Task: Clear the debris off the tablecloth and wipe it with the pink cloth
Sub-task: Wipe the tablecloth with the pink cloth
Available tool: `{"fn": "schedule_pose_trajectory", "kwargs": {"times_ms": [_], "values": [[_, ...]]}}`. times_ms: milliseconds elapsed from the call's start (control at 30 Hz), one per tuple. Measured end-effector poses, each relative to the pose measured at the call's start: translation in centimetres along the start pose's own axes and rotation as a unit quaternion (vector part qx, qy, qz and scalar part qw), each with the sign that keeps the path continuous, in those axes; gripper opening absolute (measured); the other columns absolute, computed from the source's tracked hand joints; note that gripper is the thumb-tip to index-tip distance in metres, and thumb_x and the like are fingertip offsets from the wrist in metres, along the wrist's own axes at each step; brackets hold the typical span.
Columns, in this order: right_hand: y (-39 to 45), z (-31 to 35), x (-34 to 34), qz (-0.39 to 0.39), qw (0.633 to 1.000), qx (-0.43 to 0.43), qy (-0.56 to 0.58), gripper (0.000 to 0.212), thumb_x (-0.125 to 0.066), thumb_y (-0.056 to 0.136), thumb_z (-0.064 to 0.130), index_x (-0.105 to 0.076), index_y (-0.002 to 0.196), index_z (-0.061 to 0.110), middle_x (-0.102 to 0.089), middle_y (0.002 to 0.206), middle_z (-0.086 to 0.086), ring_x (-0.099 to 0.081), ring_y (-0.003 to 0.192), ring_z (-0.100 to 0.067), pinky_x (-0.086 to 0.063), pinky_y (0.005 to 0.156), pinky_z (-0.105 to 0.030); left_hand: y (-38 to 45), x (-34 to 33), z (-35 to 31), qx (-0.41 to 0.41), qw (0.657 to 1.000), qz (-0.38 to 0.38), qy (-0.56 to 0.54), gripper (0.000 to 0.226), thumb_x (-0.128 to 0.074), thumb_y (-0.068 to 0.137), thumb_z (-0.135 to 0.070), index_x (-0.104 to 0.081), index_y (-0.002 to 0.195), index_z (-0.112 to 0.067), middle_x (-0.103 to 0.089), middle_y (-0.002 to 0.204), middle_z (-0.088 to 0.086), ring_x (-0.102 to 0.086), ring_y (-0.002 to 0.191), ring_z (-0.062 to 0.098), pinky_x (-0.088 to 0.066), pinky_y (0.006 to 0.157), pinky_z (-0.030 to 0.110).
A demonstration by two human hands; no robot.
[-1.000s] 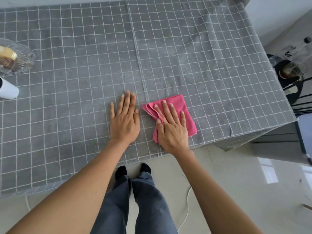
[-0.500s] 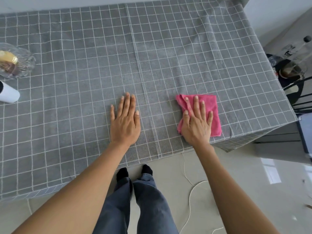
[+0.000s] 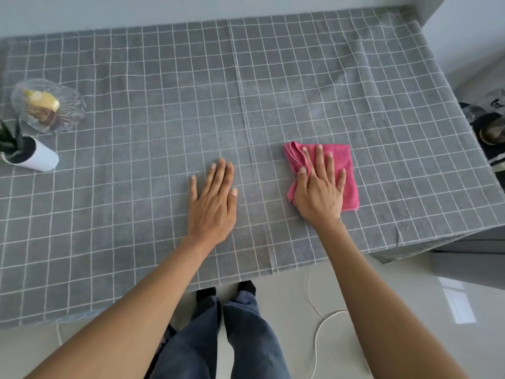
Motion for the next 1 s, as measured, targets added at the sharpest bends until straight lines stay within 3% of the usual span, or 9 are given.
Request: {"fn": "schedule_pose_trajectory", "kwargs": {"times_ms": [100,200,400,500,600,800,1000], "values": [[1.9,1.1,-0.2,-0.004,1.0,-0.031,0.007,0.049,-0.011,0.102,0.04,-0.002,0.151,0.04,0.006,0.161,0.008,0.011,0.148,-0.015,0.012,0.117,-0.049,2.2,1.0,1.9,0.022,1.0,-0.011,-0.005,0.058,-0.004,0.097,-0.039,0.0,0.152,-0.021,0.005,0.159,-0.006,0.007,0.146,0.01,0.013,0.116,0.043],[2.5,4.3,-1.2,0.006,1.0,-0.006,0.009,0.049,-0.01,0.102,0.041,0.0,0.15,0.04,0.008,0.161,0.007,0.013,0.148,-0.016,0.012,0.117,-0.051,5.2,2.3,4.5,0.045,0.999,-0.021,0.005,0.054,-0.009,0.101,-0.036,-0.001,0.152,-0.019,0.003,0.16,-0.003,0.006,0.147,0.012,0.01,0.117,0.045],[1.5,14.9,-4.2,0.035,0.985,0.171,-0.001,0.054,-0.004,0.097,0.045,-0.005,0.151,0.041,0.005,0.161,0.008,0.011,0.148,-0.016,0.013,0.117,-0.049,11.0,5.7,10.0,0.086,0.995,-0.057,0.012,0.053,-0.018,0.103,-0.031,-0.005,0.152,-0.017,0.001,0.16,-0.001,0.004,0.147,0.013,0.007,0.117,0.047],[1.5,17.3,-5.2,0.044,0.977,0.21,-0.006,0.054,-0.006,0.097,0.044,-0.009,0.15,0.042,0.001,0.161,0.01,0.01,0.148,-0.012,0.013,0.117,-0.046,12.5,6.4,12.6,0.105,0.992,-0.06,0.024,0.053,-0.018,0.103,-0.032,-0.005,0.152,-0.017,0.001,0.16,-0.001,0.005,0.147,0.013,0.006,0.117,0.047],[3.3,16.0,-4.6,0.029,0.982,0.187,-0.005,0.051,-0.007,0.099,0.043,-0.008,0.15,0.042,0.002,0.161,0.011,0.01,0.148,-0.012,0.013,0.117,-0.043,13.0,6.5,14.5,0.12,0.991,-0.056,0.023,0.053,-0.016,0.103,-0.033,-0.003,0.152,-0.018,0.002,0.16,-0.001,0.005,0.147,0.014,0.006,0.117,0.047],[9.5,11.8,-2.5,0.007,0.999,0.031,0.008,0.049,-0.012,0.102,0.04,-0.005,0.151,0.04,0.004,0.162,0.007,0.01,0.148,-0.016,0.014,0.116,-0.048,12.7,6.1,14.9,0.115,0.99,-0.074,0.025,0.054,-0.013,0.102,-0.035,-0.002,0.152,-0.019,0.001,0.16,-0.003,0.003,0.147,0.013,0.004,0.118,0.047],[12.1,17.4,-3.7,0.004,0.999,0.042,0.004,0.05,-0.011,0.101,0.041,-0.002,0.151,0.04,0.006,0.162,0.005,0.012,0.148,-0.018,0.015,0.115,-0.053,12.5,6.2,14.9,0.117,0.989,-0.086,0.03,0.053,-0.014,0.102,-0.034,-0.001,0.152,-0.019,0.002,0.16,-0.003,0.003,0.147,0.013,0.004,0.117,0.046]]}}
Point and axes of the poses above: each hand's wrist, its own y-axis towards the middle knuckle, its own x-axis out of the back of the hand, z = x × y, the point moved 9 cm from there along y, towards the middle knuckle
